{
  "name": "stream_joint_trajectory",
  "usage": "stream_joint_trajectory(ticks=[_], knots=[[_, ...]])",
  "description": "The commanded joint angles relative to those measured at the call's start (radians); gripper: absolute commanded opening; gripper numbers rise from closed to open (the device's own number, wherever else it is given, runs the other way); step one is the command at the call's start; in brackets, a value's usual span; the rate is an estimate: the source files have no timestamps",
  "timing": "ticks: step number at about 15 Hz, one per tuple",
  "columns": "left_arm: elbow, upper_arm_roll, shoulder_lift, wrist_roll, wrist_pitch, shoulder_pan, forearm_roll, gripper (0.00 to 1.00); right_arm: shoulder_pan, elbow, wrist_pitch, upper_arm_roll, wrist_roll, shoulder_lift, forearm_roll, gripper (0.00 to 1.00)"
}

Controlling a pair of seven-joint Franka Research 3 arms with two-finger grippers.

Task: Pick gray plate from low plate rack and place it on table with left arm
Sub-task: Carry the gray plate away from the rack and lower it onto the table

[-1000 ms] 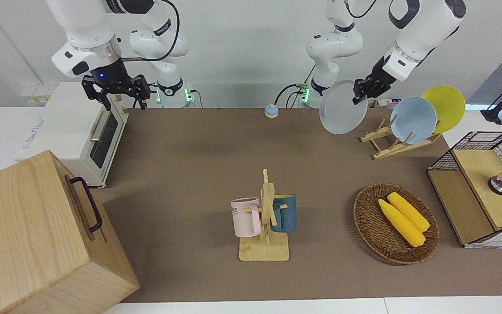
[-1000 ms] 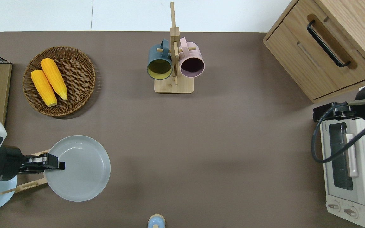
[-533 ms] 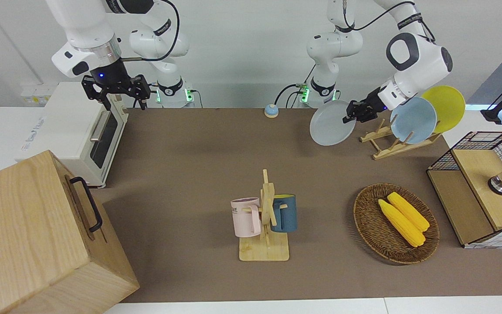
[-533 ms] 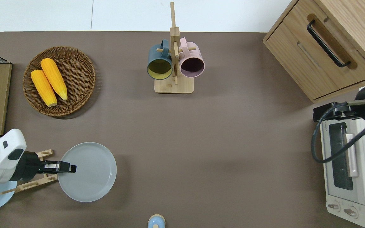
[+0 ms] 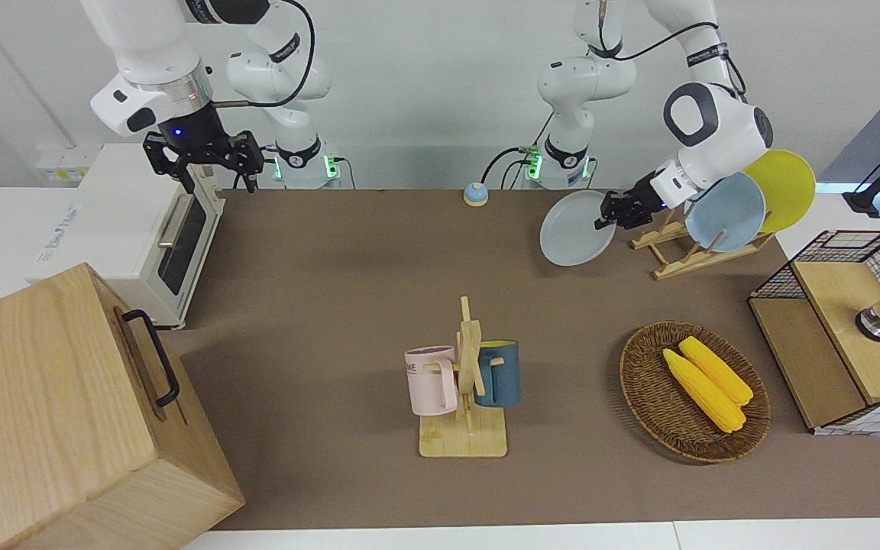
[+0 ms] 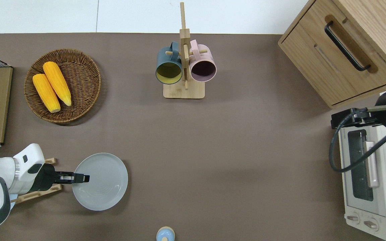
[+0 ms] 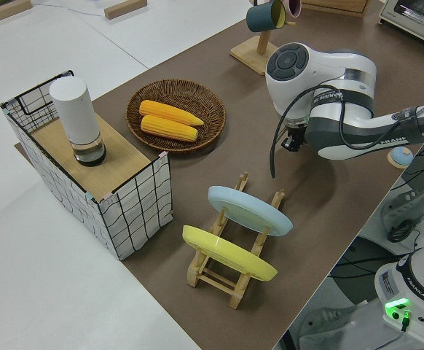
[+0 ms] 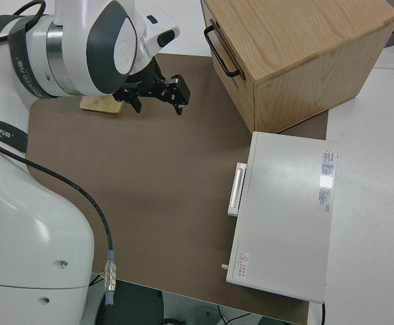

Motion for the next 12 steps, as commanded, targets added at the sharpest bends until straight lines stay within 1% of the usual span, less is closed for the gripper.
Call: stream_joint_trajectory(ticks=[1, 7, 8, 9, 10, 11, 12], knots=[[-0.048, 0.003, -0.002, 0.063, 0.056, -0.009, -0.037, 0.0, 0.007, 0.006, -0.001, -0.006, 0.004, 0.0, 0.003, 0.983], [-0.052, 0.001, 0.028, 0.084, 0.082, -0.011, -0.037, 0.0, 0.007, 0.006, -0.001, -0.006, 0.002, 0.0, 0.003, 0.983], [-0.052, 0.001, 0.034, 0.11, 0.083, -0.013, -0.037, 0.03, 0.007, 0.006, -0.002, -0.006, 0.004, 0.0, 0.003, 0.983], [-0.05, 0.001, 0.042, 0.127, 0.083, -0.011, -0.037, 0.11, 0.007, 0.006, -0.001, -0.006, 0.002, 0.0, 0.003, 0.983], [-0.05, 0.001, 0.044, 0.13, 0.089, -0.013, -0.035, 0.22, 0.007, 0.006, -0.001, -0.006, 0.004, 0.0, 0.003, 0.983], [-0.05, -0.004, 0.042, 0.13, 0.099, -0.013, -0.035, 0.38, 0.007, 0.006, -0.001, -0.006, 0.004, 0.0, 0.003, 0.983], [-0.05, -0.007, 0.038, 0.13, 0.109, -0.013, -0.035, 0.99, 0.007, 0.006, -0.001, -0.006, 0.004, 0.0, 0.003, 0.983]])
